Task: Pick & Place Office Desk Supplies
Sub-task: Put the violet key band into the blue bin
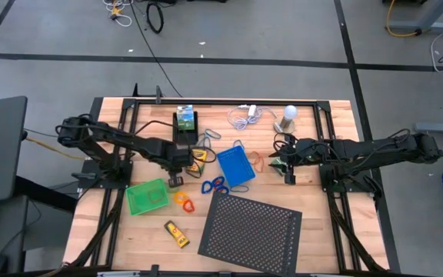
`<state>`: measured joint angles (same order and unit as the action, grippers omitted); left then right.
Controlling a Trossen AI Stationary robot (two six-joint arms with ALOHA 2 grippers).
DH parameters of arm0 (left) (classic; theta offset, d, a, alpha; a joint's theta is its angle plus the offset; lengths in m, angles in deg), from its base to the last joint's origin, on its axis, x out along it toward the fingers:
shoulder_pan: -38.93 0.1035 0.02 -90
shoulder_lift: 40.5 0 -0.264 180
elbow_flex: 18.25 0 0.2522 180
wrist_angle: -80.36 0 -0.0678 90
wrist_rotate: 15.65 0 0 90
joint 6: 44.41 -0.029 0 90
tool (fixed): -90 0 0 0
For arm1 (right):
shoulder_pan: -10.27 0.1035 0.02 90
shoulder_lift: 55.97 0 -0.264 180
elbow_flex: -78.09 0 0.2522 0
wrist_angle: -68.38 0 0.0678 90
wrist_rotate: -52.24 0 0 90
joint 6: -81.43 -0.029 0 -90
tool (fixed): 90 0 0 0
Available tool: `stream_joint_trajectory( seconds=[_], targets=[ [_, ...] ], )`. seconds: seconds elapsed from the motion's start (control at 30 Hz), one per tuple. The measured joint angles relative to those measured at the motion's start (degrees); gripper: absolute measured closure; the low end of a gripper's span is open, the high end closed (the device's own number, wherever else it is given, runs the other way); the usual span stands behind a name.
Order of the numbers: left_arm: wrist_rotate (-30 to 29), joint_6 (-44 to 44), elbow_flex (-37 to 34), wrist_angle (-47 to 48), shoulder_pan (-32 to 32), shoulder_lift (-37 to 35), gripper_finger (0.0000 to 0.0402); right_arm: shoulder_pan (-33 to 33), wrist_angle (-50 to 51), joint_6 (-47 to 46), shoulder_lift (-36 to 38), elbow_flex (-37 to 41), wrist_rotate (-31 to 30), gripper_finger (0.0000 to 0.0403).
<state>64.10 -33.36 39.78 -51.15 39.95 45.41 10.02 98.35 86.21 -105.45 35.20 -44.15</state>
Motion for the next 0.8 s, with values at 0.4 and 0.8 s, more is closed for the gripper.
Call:
stream_joint_trajectory(
  seconds=[0.4, 0.8],
  targets=[
    [-8.18, -5.97, 15.08, 8.07, -2.87, -1.58, 0.04, 0.01, 0.17, 0.37, -0.02, 0.0, 0.02, 0.0238],
    [4.43, -23.8, 18.47, -18.88, 6.91, 0.43, 0.04, 0.01, -0.24, 1.15, -0.02, 0.0, 0.06, 0.0238]
  ],
)
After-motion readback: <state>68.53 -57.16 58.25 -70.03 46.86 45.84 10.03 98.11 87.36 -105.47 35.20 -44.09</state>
